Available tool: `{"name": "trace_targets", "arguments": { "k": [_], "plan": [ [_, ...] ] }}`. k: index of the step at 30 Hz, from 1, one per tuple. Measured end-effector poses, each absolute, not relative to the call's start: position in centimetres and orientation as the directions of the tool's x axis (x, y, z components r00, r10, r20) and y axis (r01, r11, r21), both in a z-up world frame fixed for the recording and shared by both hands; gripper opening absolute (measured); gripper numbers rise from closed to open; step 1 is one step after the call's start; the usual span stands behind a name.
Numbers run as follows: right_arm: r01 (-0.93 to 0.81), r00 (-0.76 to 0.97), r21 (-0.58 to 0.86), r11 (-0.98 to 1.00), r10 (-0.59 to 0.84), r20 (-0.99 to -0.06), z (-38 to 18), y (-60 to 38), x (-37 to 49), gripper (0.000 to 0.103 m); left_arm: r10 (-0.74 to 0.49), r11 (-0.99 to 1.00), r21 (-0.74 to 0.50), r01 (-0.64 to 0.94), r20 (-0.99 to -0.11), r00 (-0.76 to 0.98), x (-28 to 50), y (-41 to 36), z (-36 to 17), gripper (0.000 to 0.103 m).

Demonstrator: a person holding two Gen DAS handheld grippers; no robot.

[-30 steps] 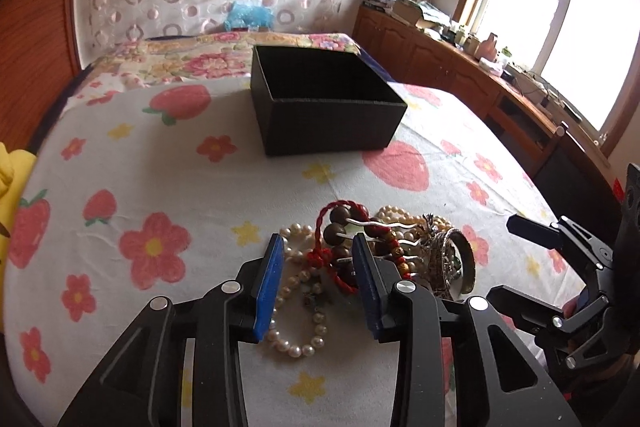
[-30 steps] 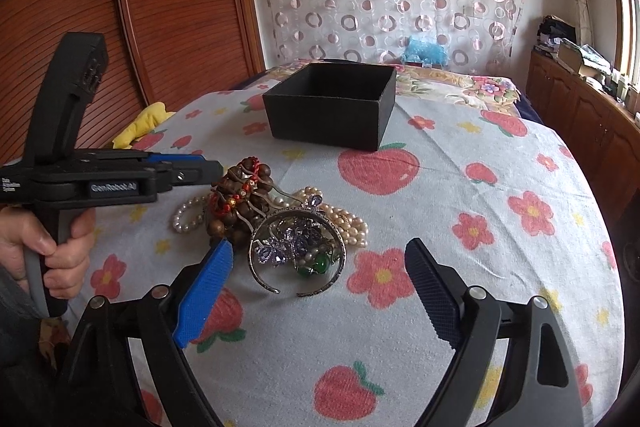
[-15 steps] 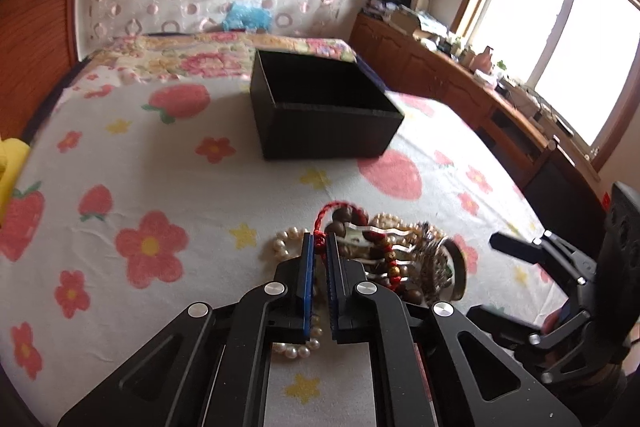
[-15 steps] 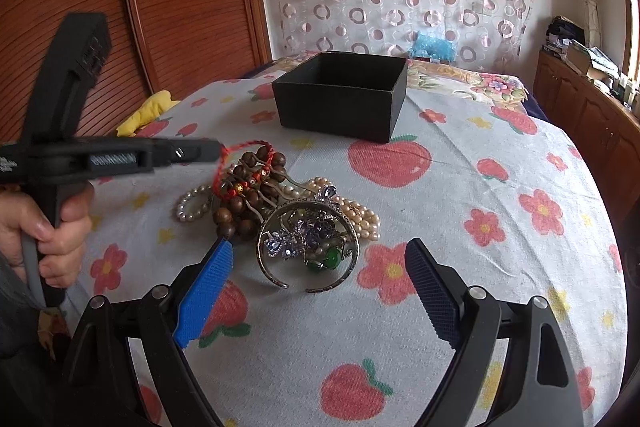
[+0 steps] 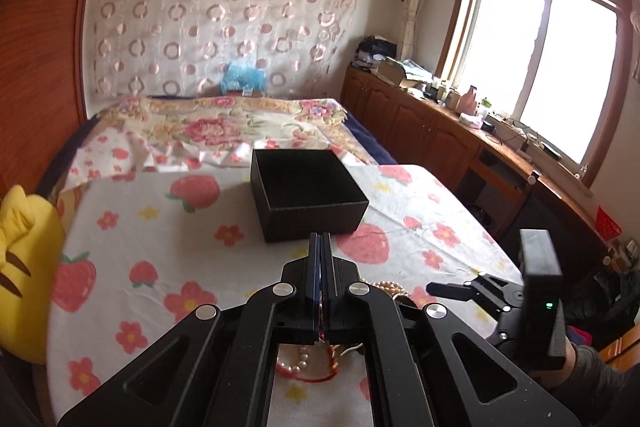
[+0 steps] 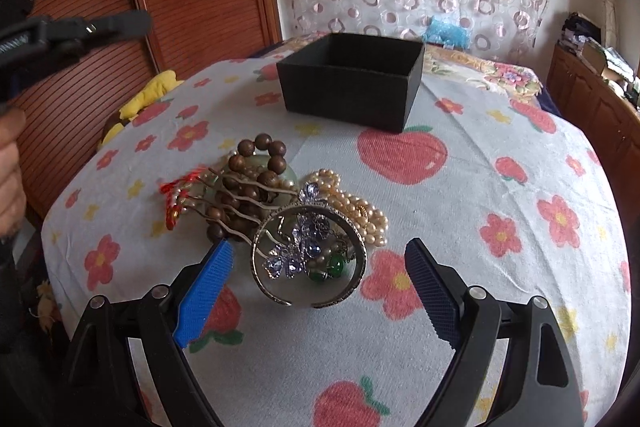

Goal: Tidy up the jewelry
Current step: 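Lift the red bead bracelet out of the pile with the left gripper, then grasp and lift the silver cuff bangle with the right gripper while the left holds the bracelet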

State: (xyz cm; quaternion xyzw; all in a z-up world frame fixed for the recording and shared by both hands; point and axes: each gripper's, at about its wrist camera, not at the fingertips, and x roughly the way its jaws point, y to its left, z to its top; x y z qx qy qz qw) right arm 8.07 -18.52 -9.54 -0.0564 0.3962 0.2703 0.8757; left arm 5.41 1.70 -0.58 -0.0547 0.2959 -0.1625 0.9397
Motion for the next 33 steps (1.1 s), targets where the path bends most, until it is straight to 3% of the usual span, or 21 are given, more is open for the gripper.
{"name": "trace_targets", "arguments": {
  "k": [5, 13, 15, 17, 20, 23, 27, 33],
  "plan": [
    [-0.524, 0.538, 0.11, 0.844, 0.429, -0.726, -9.5, -18.4, 8.1, 0.09, -0.318, 0.948, -0.177, 0.265, -0.571, 0.757, 5.5, 2.2, -1.7, 0.0],
    [-0.537, 0.513, 0.1, 0.837, 0.419, -0.749, -10.2, -17.9, 8.5, 0.09, -0.225, 0.971, -0.114, 0.209, -0.726, 0.65, 5.7, 3.3, -8.4, 0.002],
    [-0.539, 0.502, 0.109, 0.835, 0.423, -0.754, -10.2, -18.0, 8.6, 0.088, -0.228, 0.969, -0.114, 0.218, -0.749, 0.623, 5.8, 3.3, -9.3, 0.021],
    [-0.542, 0.495, 0.109, 0.833, 0.422, -0.759, -10.2, -17.8, 8.6, 0.079, -0.22, 0.969, -0.098, 0.228, -0.759, 0.613, 5.6, 3.0, -10.0, 0.026],
    [-0.555, 0.471, 0.12, 0.823, 0.43, -0.77, -10.4, -17.8, 8.6, 0.064, -0.208, 0.969, -0.08, 0.234, -0.778, 0.593, 5.5, 2.6, -11.0, 0.026],
    [-0.557, 0.475, 0.115, 0.822, 0.429, -0.768, -10.3, -17.9, 8.4, 0.064, -0.219, 0.968, -0.094, 0.234, -0.776, 0.592, 5.4, 2.8, -11.2, 0.025],
    [-0.561, 0.495, 0.111, 0.821, 0.439, -0.75, -9.6, -17.9, 8.0, 0.064, -0.246, 0.963, -0.124, 0.24, -0.77, 0.589, 5.2, 3.0, -11.1, 0.007],
    [-0.571, 0.514, 0.093, 0.816, 0.443, -0.734, -8.5, -17.7, 7.7, 0.064, -0.246, 0.966, -0.137, 0.221, -0.752, 0.612, 4.4, 3.5, -10.7, 0.005]
  ]
}}
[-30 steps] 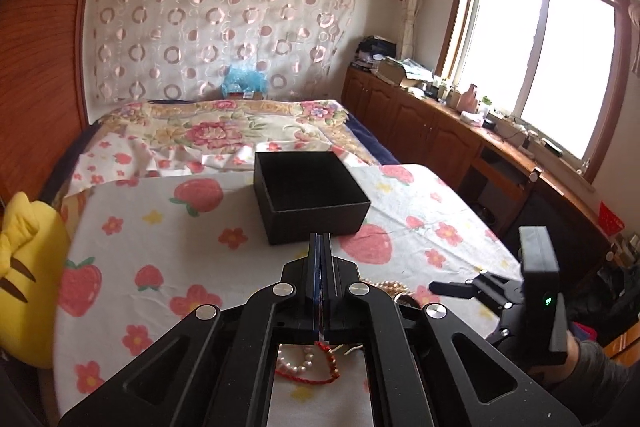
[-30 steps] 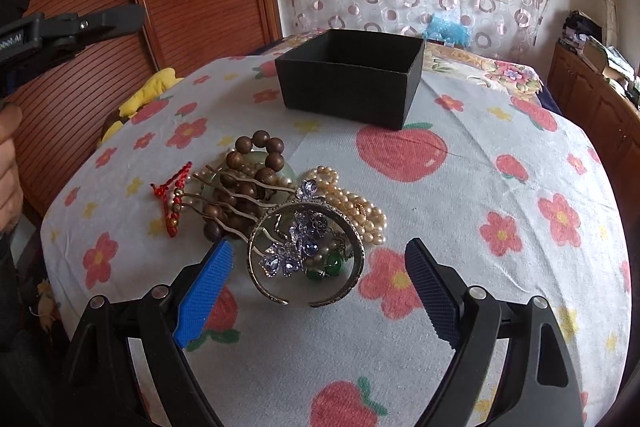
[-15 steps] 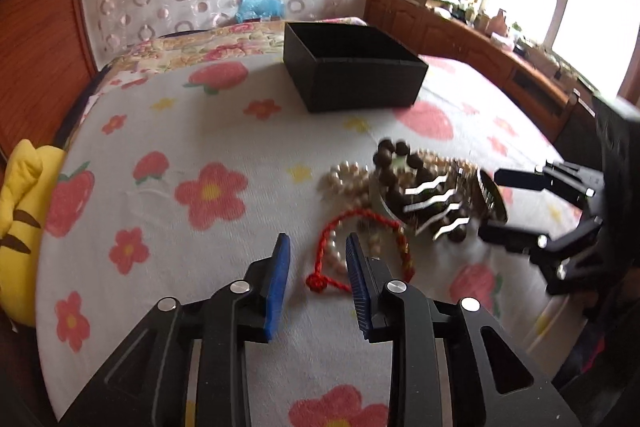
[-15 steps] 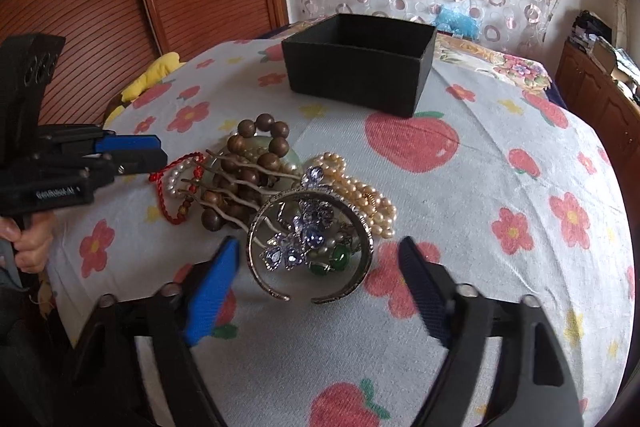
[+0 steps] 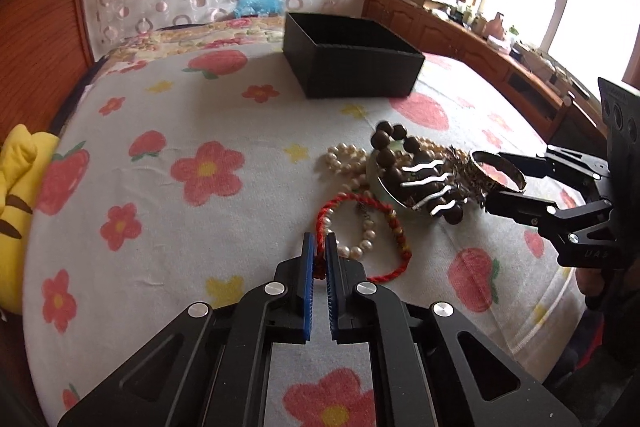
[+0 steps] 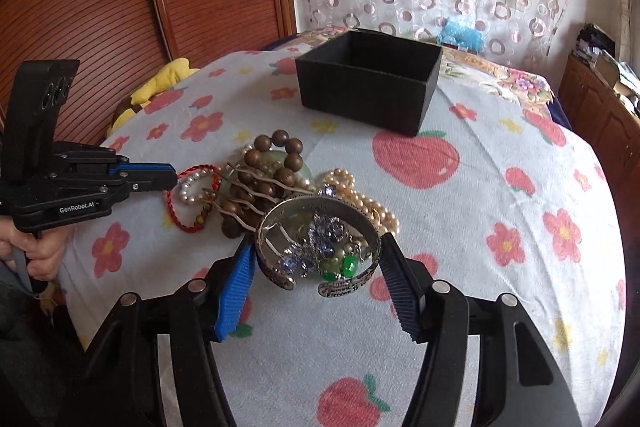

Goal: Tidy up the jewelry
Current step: 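Grasp and lift the silver cuff bangle with the right gripper while the left holds the bracelet, then lower the silver cuff into the black box and open the right gripper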

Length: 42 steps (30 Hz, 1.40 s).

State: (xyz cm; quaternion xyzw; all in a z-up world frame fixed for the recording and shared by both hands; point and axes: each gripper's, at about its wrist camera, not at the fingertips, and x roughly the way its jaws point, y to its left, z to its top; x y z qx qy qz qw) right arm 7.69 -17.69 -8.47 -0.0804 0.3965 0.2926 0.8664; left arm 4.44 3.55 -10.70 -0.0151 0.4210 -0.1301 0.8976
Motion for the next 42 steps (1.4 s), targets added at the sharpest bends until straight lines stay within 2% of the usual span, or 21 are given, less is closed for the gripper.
{"name": "trace_targets", "arguments": {
  "k": [11, 25, 36, 42],
  "plan": [
    [-0.58, 0.542, 0.077, 0.811, 0.455, -0.707, -6.8, -17.4, 8.8, 0.064, -0.246, 0.969, -0.141, 0.204, -0.648, 0.721, 4.3, 4.5, -5.8, 0.005],
    [-0.578, 0.598, 0.034, 0.816, 0.451, -0.663, -4.2, -16.9, 11.8, 0.064, -0.245, 0.969, -0.12, 0.216, -0.575, 0.781, 7.6, 3.6, -2.0, 0.005],
    [-0.554, 0.648, -0.015, 0.832, 0.42, -0.635, -3.0, -15.3, 20.5, 0.064, -0.216, 0.976, -0.097, 0.197, -0.571, 0.792, 11.6, 3.3, -0.7, 0.005],
    [-0.553, 0.628, -0.013, 0.833, 0.406, -0.664, -4.1, -13.4, 25.5, 0.064, -0.204, 0.977, -0.071, 0.199, -0.573, 0.794, 13.4, 2.6, -0.2, 0.005]
  ]
}}
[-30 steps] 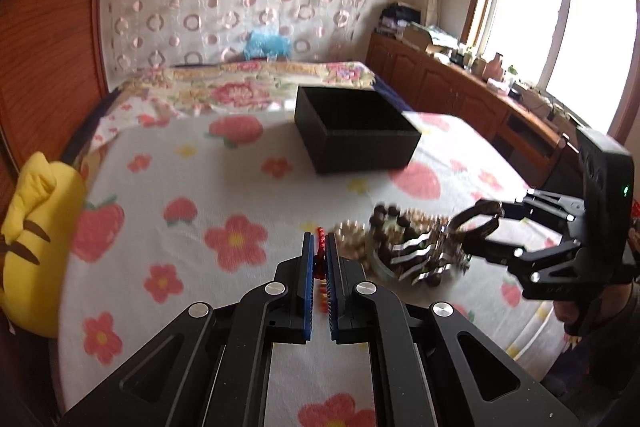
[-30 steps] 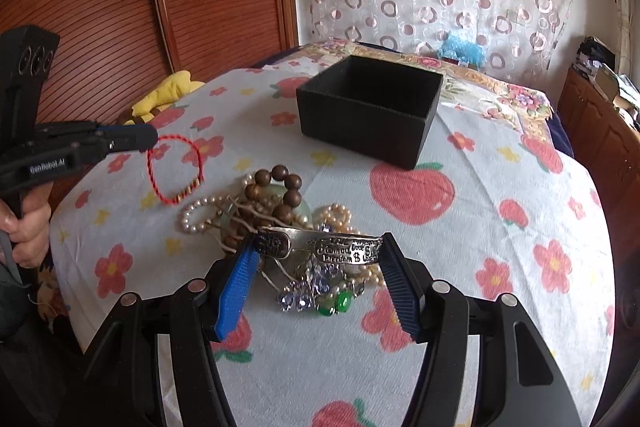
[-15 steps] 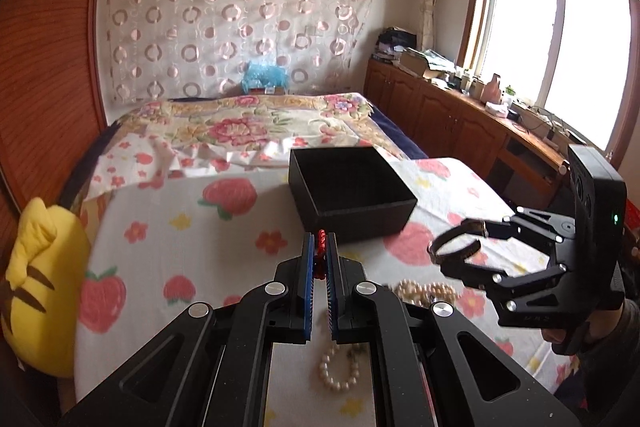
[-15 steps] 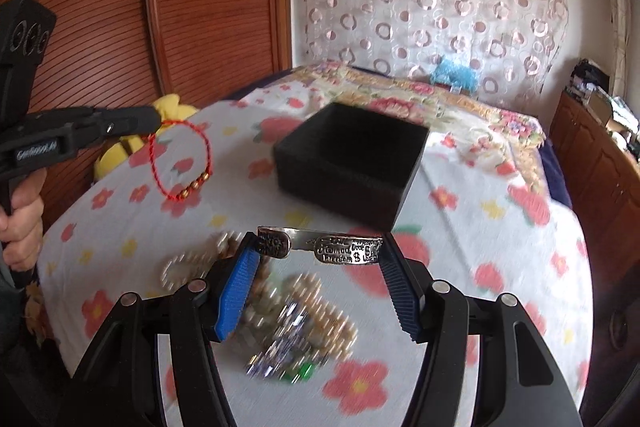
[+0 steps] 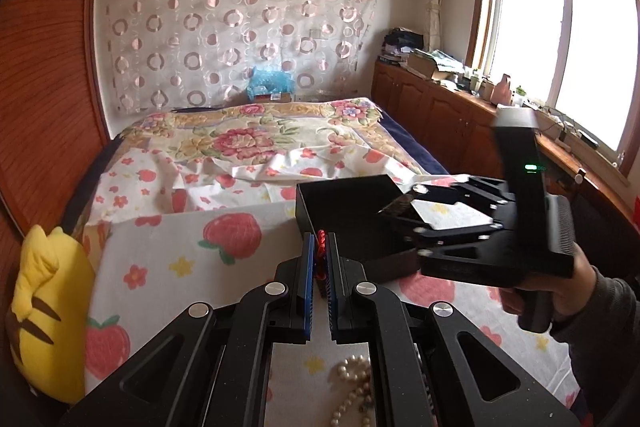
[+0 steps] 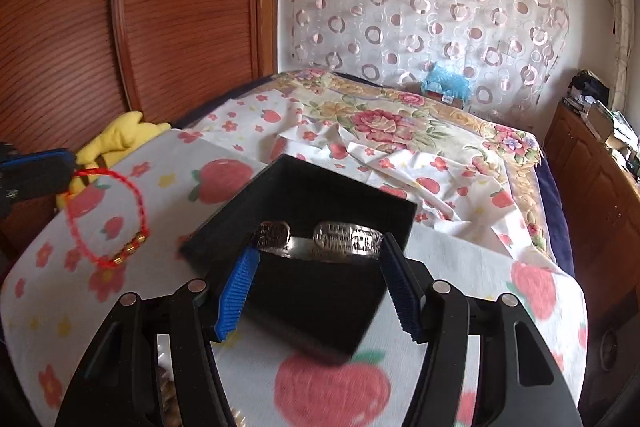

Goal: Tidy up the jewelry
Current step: 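Lower the silver cuff into the black box and open the right gripper, then lower the red bead bracelet into the black box and open the left gripper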

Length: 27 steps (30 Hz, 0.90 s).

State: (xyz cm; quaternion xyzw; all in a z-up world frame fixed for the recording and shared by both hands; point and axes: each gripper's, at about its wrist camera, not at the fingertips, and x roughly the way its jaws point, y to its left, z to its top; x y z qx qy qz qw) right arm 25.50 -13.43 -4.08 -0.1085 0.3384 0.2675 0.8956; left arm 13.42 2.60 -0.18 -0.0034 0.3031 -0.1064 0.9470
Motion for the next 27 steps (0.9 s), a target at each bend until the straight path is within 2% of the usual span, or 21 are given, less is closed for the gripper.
{"name": "trace_targets", "arguments": {
  "k": [5, 23, 27],
  "plan": [
    [-0.557, 0.599, 0.05, 0.829, 0.443, -0.667, -4.4, -14.0, 26.7, 0.07, -0.195, 0.978, -0.059, 0.198, -0.579, 0.791, 15.0, 2.1, -0.1, 0.005],
    [-0.522, 0.627, 0.063, 0.851, 0.433, -0.648, -4.3, -19.4, 21.4, 0.071, -0.22, 0.968, -0.036, 0.248, -0.593, 0.774, 19.7, -2.3, -0.5, 0.005],
    [-0.504, 0.637, 0.076, 0.86, 0.43, -0.639, -4.4, -20.5, 19.6, 0.071, -0.222, 0.967, -0.035, 0.254, -0.606, 0.764, 19.9, -2.8, -0.9, 0.008]
  ]
}}
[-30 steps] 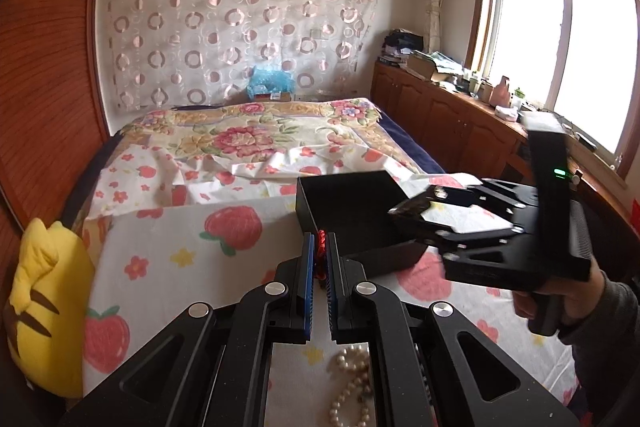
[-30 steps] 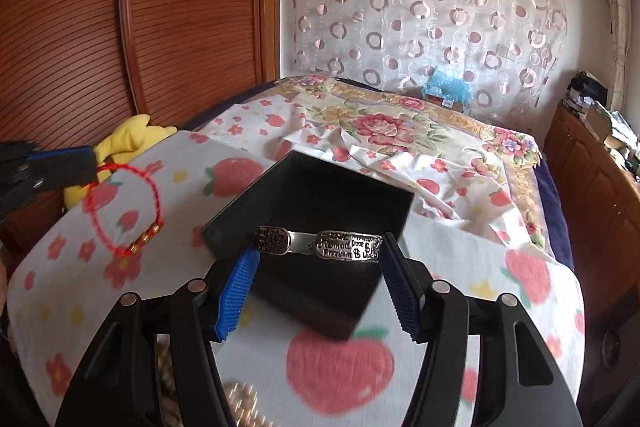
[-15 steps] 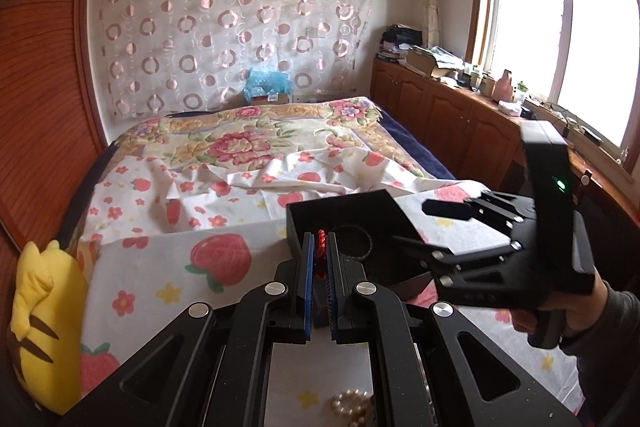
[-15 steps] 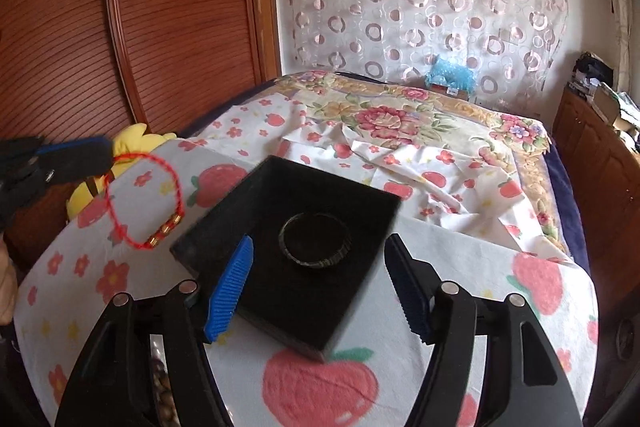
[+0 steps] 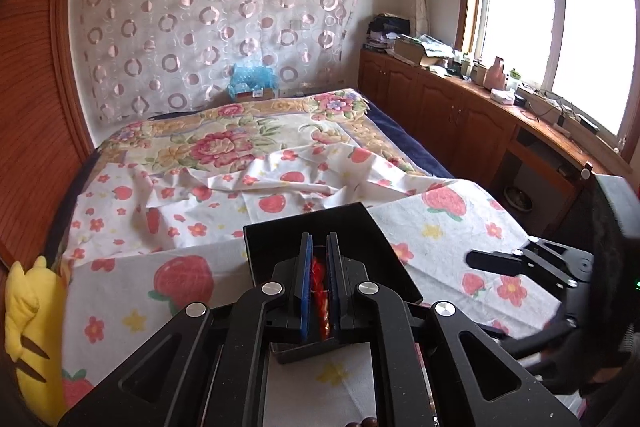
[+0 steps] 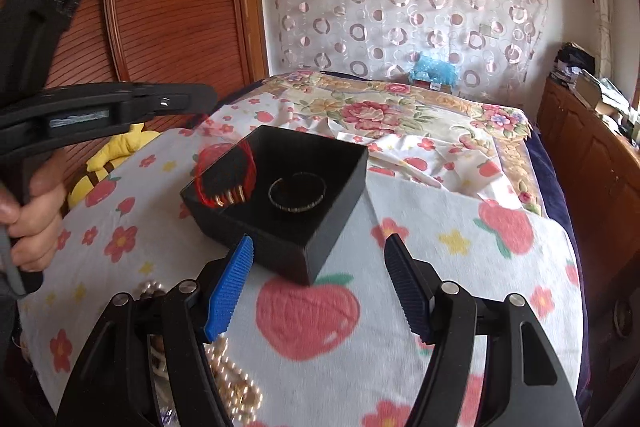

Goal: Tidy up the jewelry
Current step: 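Lower the red bead bracelet into the black box and open the left gripper, then grasp the silver hair comb with the right gripper while the left grasps the brown bead strand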

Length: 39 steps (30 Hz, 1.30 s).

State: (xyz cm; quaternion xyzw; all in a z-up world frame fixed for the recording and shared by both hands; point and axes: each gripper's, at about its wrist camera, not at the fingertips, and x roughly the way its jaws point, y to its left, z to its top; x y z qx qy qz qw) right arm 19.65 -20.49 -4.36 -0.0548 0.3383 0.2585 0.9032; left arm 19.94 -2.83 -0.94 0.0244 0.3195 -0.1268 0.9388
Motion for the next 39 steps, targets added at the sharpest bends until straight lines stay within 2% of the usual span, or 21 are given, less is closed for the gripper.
{"name": "trace_targets", "arguments": {
  "k": [3, 8, 11, 23, 24, 31, 33, 39],
  "plan": [
    [-0.501, 0.64, 0.101, 0.86, 0.446, -0.626, -4.3, -21.1, 18.0, 0.071, -0.227, 0.966, -0.04, 0.257, -0.612, 0.758, 19.3, -2.9, -1.3, 0.017],
    [-0.49, 0.634, 0.123, 0.863, 0.45, -0.629, -5.0, -21.5, 15.8, 0.071, -0.228, 0.965, -0.043, 0.259, -0.626, 0.746, 17.0, -2.3, -2.4, 0.019],
    [-0.489, 0.628, 0.133, 0.862, 0.454, -0.632, -5.5, -21.5, 14.2, 0.071, -0.239, 0.963, -0.058, 0.262, -0.63, 0.739, 15.2, -1.6, -3.1, 0.028],
    [-0.489, 0.615, 0.114, 0.865, 0.435, -0.658, -7.0, -20.7, 9.5, 0.07, -0.253, 0.962, -0.098, 0.254, -0.668, 0.7, 10.3, 0.2, -6.1, 0.029],
    [-0.493, 0.611, 0.116, 0.862, 0.439, -0.659, -7.1, -20.7, 9.3, 0.066, -0.257, 0.961, -0.102, 0.257, -0.67, 0.696, 10.1, 0.3, -6.3, 0.029],
    [-0.517, 0.585, 0.12, 0.847, 0.452, -0.673, -7.6, -19.9, 8.5, 0.057, -0.286, 0.952, -0.129, 0.278, -0.701, 0.654, 10.2, -0.5, -7.9, 0.029],
    [-0.521, 0.575, 0.134, 0.843, 0.463, -0.675, -7.7, -19.8, 8.6, 0.051, -0.292, 0.95, -0.135, 0.283, -0.708, 0.643, 10.5, -0.8, -8.3, 0.029],
    [-0.543, 0.539, 0.155, 0.825, 0.484, -0.689, -8.2, -18.6, 9.2, 0.041, -0.289, 0.951, -0.138, 0.277, -0.717, 0.634, 10.7, -1.1, -8.8, 0.029]
  ]
}}
